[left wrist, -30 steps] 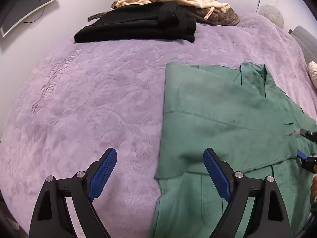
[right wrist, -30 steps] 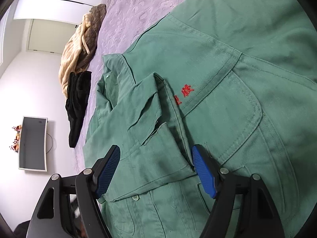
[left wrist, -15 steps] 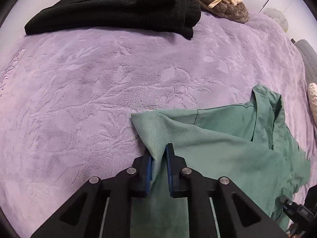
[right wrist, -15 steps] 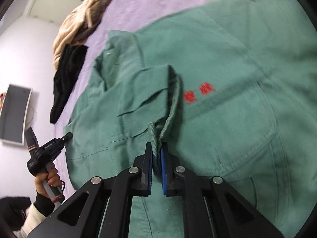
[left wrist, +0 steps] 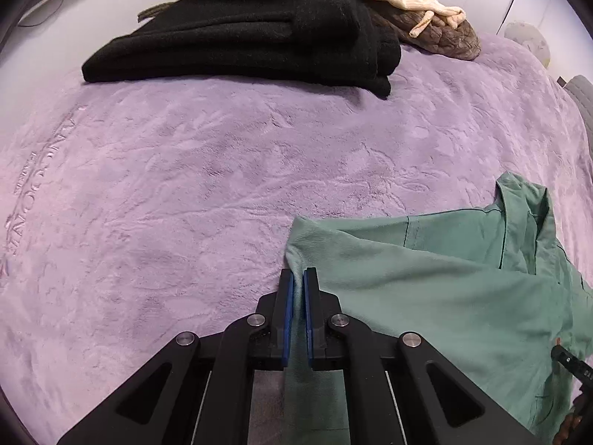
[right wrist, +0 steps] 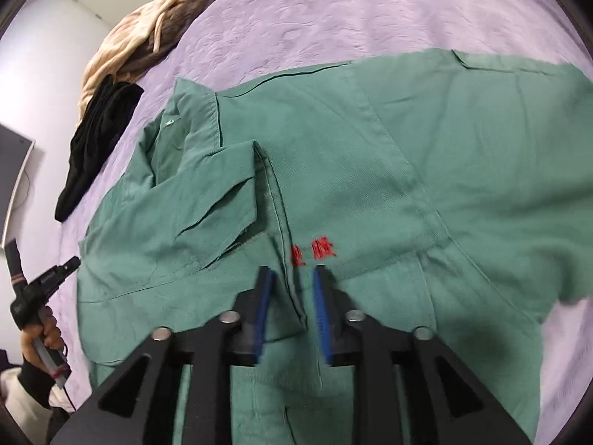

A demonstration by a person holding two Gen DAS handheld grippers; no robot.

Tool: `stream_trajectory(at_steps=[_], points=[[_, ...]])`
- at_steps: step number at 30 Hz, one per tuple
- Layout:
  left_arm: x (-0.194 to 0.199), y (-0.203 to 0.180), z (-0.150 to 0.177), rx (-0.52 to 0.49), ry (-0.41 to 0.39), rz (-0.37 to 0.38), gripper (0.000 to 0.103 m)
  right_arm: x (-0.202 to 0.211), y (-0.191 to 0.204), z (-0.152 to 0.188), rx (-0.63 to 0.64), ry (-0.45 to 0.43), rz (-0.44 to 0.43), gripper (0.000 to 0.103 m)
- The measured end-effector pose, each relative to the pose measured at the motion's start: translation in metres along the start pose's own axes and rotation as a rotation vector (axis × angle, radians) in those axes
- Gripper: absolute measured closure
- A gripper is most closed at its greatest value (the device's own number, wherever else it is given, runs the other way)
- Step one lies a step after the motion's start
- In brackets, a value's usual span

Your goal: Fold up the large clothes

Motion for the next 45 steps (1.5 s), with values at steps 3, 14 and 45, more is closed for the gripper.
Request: stream_trajectory(at_steps=[3,14,45], points=[[0.02,0.013,-0.005,-0.023,-0.029,-0.062,0.095,0.015,0.011,0.013,0.006,0.002,-0.059,0.053],[0.054,-0.021,0.084,-0.183,0.068,0.042,0.095,-0.02,0.04,0.022,0.048,0.019,-0.035,0.067],[0.065,-0.128,0.163,-0.286,0.148,-0.035,0.001,0.102,-0.098,0.05,-0.293,-0.086,-0.168,0.024]])
Point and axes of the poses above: each gripper's, at about its wrist camera, not at the fingertips, and x roughly against the way its jaws point, y to its left, z to its underside, the point moved 8 cm from there along -x, roughly the way its jaws point, and after that the axes turned 4 degrees about x, right-handed, at the moved point
